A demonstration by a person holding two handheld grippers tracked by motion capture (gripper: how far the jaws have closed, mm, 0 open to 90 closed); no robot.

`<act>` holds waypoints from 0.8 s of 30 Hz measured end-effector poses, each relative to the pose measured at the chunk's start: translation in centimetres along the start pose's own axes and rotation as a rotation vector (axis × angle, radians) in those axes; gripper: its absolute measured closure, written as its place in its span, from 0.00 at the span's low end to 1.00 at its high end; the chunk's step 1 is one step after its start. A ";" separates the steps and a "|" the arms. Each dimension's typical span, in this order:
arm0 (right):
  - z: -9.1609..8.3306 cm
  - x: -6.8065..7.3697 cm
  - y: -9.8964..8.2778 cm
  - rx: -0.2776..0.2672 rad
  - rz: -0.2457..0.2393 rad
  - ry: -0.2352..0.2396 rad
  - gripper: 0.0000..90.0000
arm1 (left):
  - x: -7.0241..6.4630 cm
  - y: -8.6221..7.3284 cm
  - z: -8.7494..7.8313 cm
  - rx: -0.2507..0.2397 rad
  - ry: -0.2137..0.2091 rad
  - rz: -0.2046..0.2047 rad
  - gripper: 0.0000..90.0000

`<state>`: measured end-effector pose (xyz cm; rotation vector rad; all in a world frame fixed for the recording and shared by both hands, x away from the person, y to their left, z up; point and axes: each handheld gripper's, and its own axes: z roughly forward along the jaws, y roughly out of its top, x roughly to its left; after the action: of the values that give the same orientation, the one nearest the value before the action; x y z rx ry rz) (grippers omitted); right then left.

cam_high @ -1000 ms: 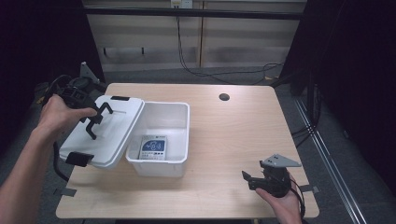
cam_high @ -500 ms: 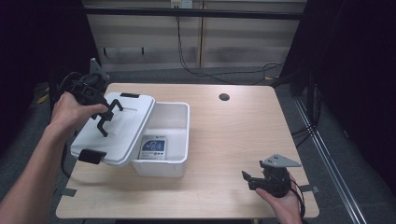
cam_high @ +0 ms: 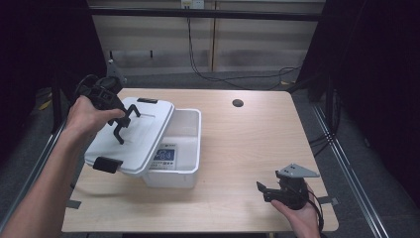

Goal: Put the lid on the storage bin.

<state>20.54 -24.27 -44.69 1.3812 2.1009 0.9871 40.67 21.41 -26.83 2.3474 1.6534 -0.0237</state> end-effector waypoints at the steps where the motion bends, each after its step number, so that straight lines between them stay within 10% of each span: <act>1: 0.0 0.0 0.0 0.000 0.001 0.002 0.24 | -0.1 0.1 -0.1 0.000 0.004 -0.003 0.94; 24: 0.1 0.0 0.0 0.009 -0.006 0.001 0.17 | -3.4 1.5 1.7 0.020 0.027 -0.073 0.94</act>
<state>20.59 -24.24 -44.70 1.3781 2.1119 0.9776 41.14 17.37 -27.62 2.3109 1.7593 -0.0226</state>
